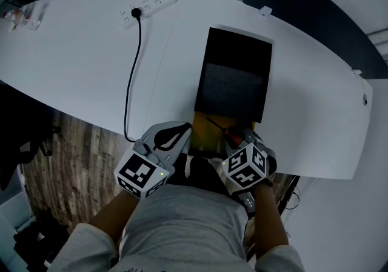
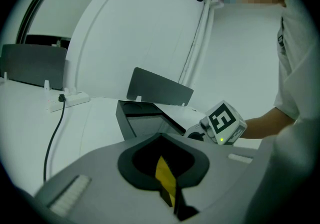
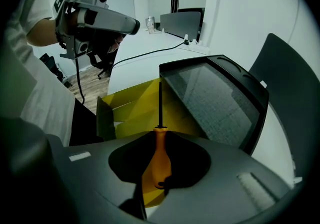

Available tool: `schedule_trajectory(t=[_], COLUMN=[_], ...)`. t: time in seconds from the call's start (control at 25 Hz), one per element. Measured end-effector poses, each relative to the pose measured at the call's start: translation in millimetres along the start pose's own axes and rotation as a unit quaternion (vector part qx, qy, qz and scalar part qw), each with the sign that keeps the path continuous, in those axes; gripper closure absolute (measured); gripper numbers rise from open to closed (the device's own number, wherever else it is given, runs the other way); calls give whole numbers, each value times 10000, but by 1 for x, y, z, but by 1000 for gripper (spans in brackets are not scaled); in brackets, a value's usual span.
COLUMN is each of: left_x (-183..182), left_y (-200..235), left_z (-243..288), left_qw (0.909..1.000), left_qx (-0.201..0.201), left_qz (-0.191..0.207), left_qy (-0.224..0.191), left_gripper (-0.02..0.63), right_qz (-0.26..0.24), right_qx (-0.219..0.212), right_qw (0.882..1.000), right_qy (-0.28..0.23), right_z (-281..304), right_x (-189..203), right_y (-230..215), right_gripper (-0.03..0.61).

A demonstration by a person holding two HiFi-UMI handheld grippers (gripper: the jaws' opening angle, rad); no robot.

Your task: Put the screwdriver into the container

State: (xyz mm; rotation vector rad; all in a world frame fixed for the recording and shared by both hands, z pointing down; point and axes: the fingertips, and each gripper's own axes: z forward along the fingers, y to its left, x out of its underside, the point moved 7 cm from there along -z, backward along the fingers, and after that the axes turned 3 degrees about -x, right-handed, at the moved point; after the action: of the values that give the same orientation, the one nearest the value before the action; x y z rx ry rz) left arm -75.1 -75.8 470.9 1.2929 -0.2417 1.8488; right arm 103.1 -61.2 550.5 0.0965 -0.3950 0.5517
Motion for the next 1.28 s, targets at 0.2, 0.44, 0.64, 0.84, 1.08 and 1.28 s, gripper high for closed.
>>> schedule_trajectory(t=[0.2, 0.44, 0.64, 0.84, 1.08, 1.28], left_x=[3, 6, 7, 6, 6, 6], left_y=[1, 3, 6, 10, 15, 16], left_z=[0, -1, -1, -2, -3, -3], left_qw=[10000, 9999, 9999, 9999, 9999, 9999], left_qx=[6, 51, 50, 9, -15, -7], left_qz=[-43, -76, -95, -111, -131, -150], left_qy=[16, 53, 65, 39, 26, 22], left_gripper=[614, 614, 614, 614, 614, 614], right_qz=[-85, -125, -140, -163, -136, -110], right_qx=[1, -18, -51, -103, -148, -161], right_qw=[9999, 9996, 9993, 9990, 9988, 9988], right_qy=[120, 262, 345, 415, 436, 457], right_z=[6, 13, 19, 23, 24, 24], right_x=[-2, -3, -4, -5, -6, -6], right_y=[0, 0, -1, -1, -2, -1], right_gripper=[491, 491, 490, 489, 489, 489])
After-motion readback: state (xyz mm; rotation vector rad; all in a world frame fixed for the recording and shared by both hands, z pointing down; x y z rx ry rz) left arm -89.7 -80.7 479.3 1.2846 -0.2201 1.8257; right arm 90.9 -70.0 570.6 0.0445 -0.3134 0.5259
